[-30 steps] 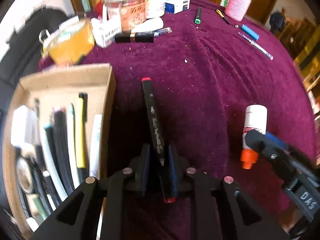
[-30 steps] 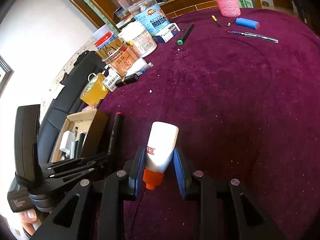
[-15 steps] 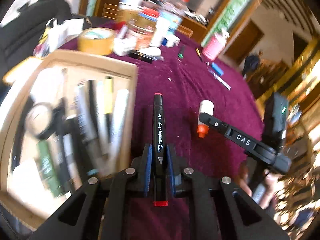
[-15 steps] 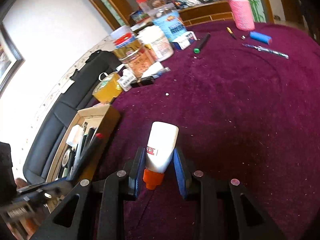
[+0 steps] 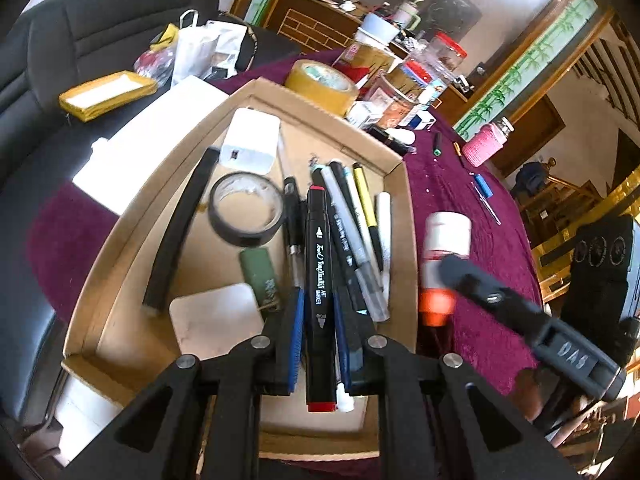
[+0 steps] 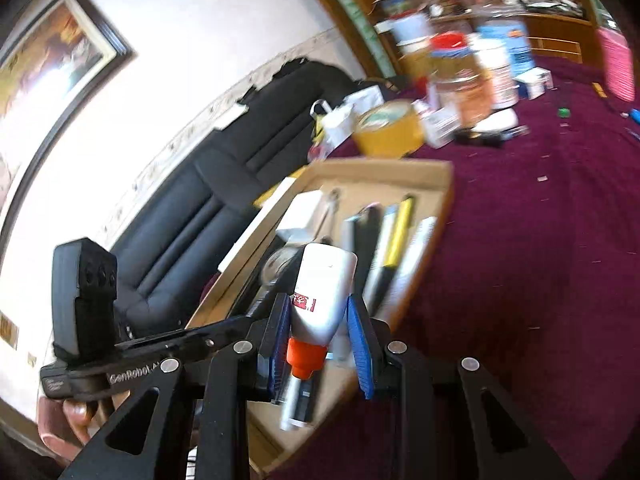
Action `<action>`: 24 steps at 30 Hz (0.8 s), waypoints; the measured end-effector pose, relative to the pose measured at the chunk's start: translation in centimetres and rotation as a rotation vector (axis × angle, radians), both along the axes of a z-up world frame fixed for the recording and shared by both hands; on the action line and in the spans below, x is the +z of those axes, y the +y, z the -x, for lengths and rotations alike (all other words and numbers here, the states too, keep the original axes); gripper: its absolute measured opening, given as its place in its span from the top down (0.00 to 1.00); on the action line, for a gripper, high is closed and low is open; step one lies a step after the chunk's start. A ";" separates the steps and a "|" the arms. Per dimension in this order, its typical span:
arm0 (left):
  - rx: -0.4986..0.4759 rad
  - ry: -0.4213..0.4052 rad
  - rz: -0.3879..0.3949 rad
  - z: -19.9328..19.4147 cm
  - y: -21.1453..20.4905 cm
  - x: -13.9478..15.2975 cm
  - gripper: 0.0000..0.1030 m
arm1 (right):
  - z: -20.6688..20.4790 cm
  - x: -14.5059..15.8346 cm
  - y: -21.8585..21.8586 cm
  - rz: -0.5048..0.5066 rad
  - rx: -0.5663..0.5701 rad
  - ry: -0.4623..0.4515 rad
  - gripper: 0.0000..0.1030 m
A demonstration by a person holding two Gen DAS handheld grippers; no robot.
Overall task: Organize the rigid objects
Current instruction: 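Carry the glue bottle and red-capped marker over the tray with both tools, then lower the glue bottle and marker into the tray and open both tools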
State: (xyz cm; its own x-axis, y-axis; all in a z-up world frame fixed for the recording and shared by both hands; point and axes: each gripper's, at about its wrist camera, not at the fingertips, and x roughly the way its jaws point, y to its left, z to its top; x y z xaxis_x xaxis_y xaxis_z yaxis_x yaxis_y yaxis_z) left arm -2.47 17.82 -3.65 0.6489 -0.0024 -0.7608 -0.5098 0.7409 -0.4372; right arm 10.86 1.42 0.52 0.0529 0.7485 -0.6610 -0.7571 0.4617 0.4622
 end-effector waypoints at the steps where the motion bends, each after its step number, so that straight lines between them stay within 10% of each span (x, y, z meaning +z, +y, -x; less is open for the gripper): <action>1: 0.011 0.004 -0.012 0.4 -0.1 -0.1 0.86 | 0.4 -0.5 0.8 0.013 0.009 0.008 0.69; 24: 0.048 0.092 -0.108 1.2 -2.1 -0.7 0.86 | 1.2 -3.3 4.9 0.177 0.027 -0.038 0.69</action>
